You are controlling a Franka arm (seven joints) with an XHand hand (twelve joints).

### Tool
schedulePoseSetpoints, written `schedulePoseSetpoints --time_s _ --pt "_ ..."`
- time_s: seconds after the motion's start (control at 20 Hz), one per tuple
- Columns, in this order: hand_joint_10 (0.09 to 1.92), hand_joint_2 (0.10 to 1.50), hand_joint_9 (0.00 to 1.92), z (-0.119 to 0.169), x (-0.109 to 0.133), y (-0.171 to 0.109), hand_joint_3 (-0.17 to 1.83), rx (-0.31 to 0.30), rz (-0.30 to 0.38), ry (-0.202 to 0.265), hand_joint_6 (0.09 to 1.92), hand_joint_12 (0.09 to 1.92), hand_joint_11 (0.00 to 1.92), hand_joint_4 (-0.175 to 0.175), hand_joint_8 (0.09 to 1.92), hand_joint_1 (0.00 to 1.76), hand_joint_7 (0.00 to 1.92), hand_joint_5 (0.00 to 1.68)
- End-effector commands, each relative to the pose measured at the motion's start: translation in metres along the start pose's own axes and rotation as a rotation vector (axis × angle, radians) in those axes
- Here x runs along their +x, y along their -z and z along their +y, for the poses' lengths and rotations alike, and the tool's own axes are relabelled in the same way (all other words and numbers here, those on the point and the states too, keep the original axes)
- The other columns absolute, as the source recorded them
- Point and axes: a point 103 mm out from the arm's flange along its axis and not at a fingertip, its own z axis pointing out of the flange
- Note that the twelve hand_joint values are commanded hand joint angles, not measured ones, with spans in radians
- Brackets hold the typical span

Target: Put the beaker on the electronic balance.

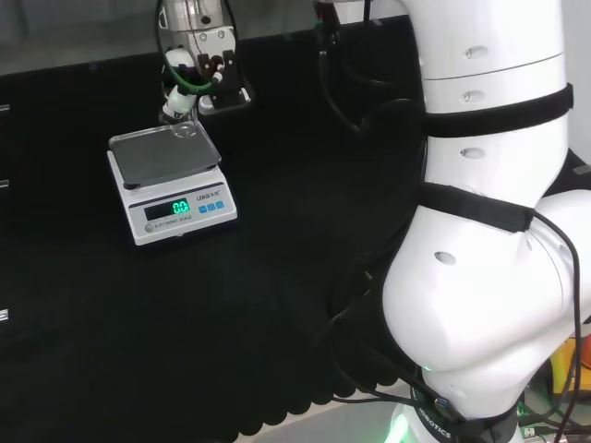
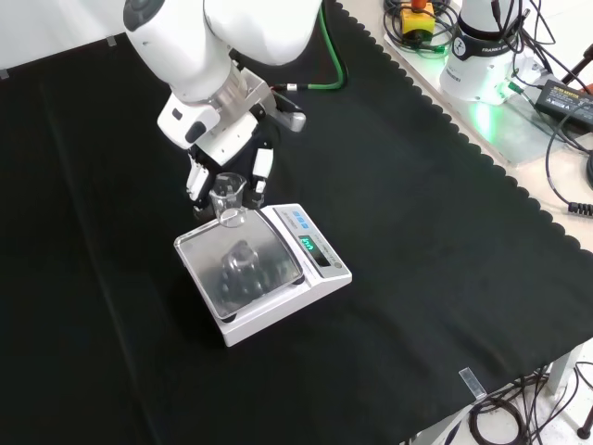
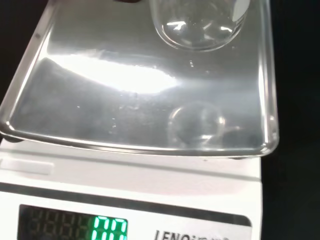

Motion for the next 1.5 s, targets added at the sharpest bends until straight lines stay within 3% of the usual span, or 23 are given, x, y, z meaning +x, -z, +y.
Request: schedulePoseSetpoints --time_s 0.05,0.65,1.05,1.5 --pt "0.62 1.14 1.16 0.018 0.027 -0.016 -0.17 0.022 -0.020 0.047 0.83 0.64 1.35 -0.175 0.93 1.20 0.69 0.44" --pt "0.62 1.14 1.16 0.033 0.037 -0.027 -0.17 0.053 -0.045 0.053 0.83 0.64 1.35 -0.175 0.93 1.20 0.69 0.44" --pt "0.63 1.14 1.15 0.044 0.036 -0.048 -0.17 0.060 -0.034 0.049 0.84 0.64 1.35 -0.175 0.93 1.20 0.69 0.44" --pt "0.63 1.14 1.15 0.045 0.034 -0.049 -0.17 0.062 -0.022 0.043 0.84 0.64 1.35 -0.174 0.93 1.19 0.68 0.44"
